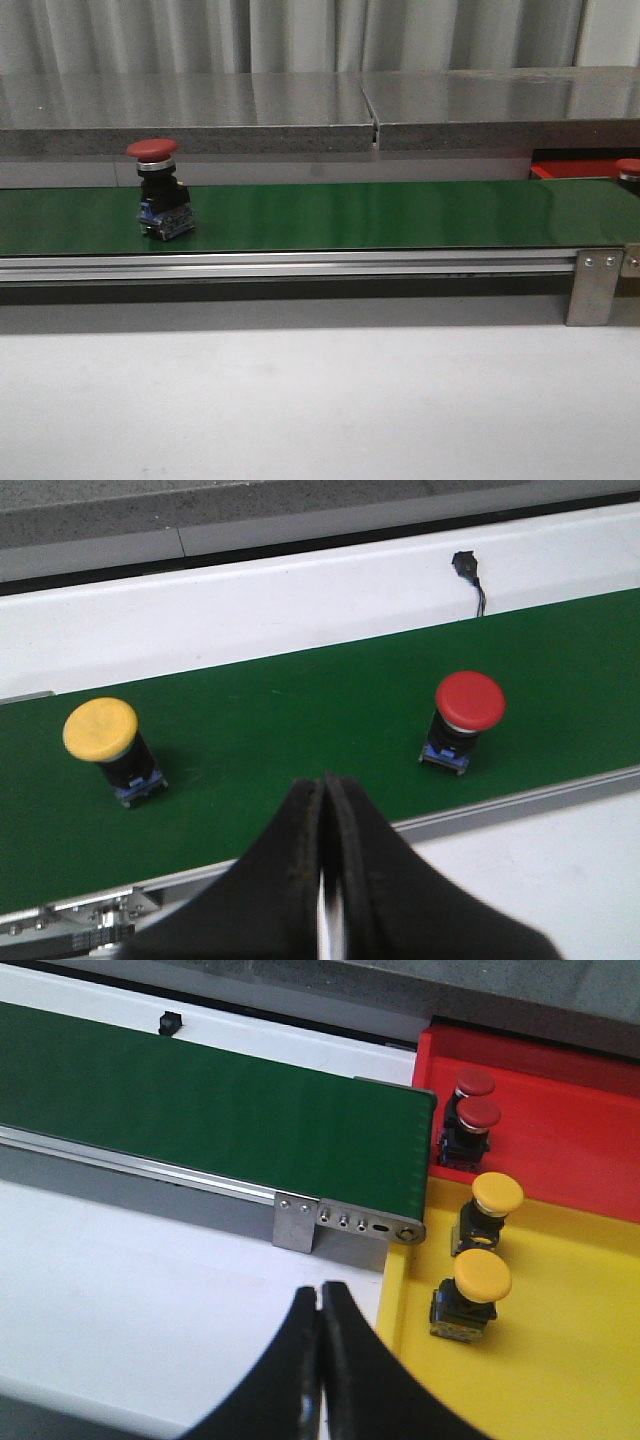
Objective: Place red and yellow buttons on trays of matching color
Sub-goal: 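Grasp a yellow button with the left gripper and set it on the belt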
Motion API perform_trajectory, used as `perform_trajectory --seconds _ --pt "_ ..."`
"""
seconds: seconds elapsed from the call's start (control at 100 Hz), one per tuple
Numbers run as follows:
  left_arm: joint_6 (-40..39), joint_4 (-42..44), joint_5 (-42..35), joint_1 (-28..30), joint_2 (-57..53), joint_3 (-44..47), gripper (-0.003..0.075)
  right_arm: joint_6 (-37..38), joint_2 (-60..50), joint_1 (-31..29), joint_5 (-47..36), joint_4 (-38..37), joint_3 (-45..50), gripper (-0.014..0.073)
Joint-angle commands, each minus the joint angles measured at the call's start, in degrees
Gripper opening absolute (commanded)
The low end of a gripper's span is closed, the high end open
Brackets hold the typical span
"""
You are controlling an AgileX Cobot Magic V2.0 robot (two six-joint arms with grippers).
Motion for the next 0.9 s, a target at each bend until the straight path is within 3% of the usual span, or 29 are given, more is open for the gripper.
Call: perform_trajectory --seconds 0.0,0.45,0.75,0.89 --pt "-0.6 -1.8 -4.4 -0.5 -5.5 1.8 -0.0019 -0.7 0.4 0.0 -4.7 -0.1 -1.2 -0.0121" --pt "-0.6 -2.2 -4.1 -0.5 -28.8 16.2 -0.0019 -0.4 2.3 1.6 -4.9 0.0 -1.6 -0.0121" --pt "-0.6 -2.2 -3.8 -0.5 -30.7 17.4 -0.0019 -0.3 15.2 11.6 -4.4 -0.1 -9.2 -0.0121" --pt "-0.6 -2.2 -3.7 -0.5 -30.7 17.4 -0.0019 -0.3 23.1 13.6 -4.3 -0.1 -14.1 -0.0121"
